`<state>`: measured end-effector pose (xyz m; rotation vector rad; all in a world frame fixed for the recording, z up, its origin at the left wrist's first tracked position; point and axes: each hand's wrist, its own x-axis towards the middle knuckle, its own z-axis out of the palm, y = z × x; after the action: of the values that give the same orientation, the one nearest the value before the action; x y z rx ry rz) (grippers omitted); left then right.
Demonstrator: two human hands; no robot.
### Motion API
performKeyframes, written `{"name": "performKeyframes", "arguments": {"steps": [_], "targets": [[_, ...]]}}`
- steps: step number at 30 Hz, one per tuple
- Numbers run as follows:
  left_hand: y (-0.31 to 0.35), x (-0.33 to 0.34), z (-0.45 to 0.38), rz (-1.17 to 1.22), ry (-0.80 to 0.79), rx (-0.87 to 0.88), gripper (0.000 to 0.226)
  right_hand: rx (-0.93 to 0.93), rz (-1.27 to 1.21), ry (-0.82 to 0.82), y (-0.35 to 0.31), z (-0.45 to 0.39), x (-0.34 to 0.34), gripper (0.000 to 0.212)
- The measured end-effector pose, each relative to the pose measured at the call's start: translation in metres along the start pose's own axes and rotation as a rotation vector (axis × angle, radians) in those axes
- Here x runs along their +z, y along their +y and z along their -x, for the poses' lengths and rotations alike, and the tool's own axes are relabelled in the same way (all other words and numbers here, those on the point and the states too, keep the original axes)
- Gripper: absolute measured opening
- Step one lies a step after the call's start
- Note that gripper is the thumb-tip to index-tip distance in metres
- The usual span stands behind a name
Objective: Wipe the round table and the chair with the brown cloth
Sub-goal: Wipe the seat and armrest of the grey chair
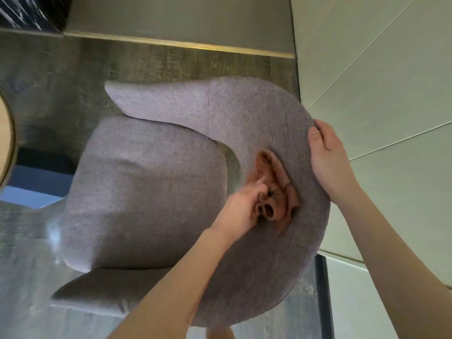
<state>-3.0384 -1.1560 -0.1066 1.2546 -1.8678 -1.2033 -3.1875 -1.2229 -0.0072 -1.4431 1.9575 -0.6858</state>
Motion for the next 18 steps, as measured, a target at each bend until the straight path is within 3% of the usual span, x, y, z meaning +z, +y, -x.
{"name": "performKeyframes", "arguments": {"steps": [2,4,5,7,8,10,13,15,18], "targets": [[-0.018,0.001,0.020,-0.154,-0.193,-0.053,0.030,0.012,0.003,-0.006,0.000,0.000,0.000,0.040],[-0.032,-0.003,0.035,-0.351,-0.425,-0.362,0.034,0.014,-0.006,-0.006,0.000,0.002,-0.001,0.040],[-0.036,-0.008,0.039,-0.356,-0.417,-0.521,0.033,0.013,-0.007,-0.007,0.000,0.002,0.000,0.040],[-0.034,-0.024,0.040,-0.108,-0.073,-0.741,0.028,0.004,0.003,-0.009,-0.001,0.002,-0.001,0.039],[-0.026,-0.033,0.034,-0.004,0.128,-0.770,0.025,0.006,0.008,-0.004,-0.001,0.002,-0.001,0.040],[-0.002,-0.045,0.012,0.095,0.358,-0.700,0.020,0.014,0.019,-0.002,-0.001,0.003,0.000,0.040],[0.041,-0.044,-0.021,0.194,0.453,-0.482,0.015,-0.009,0.049,0.006,-0.002,0.004,0.000,0.038],[0.063,-0.032,-0.027,0.053,0.378,-0.289,0.030,-0.028,0.055,0.007,-0.002,0.003,0.000,0.036],[0.068,-0.004,-0.009,-0.177,0.087,-0.061,0.077,-0.017,0.046,-0.006,-0.004,0.001,0.000,0.037]]}}
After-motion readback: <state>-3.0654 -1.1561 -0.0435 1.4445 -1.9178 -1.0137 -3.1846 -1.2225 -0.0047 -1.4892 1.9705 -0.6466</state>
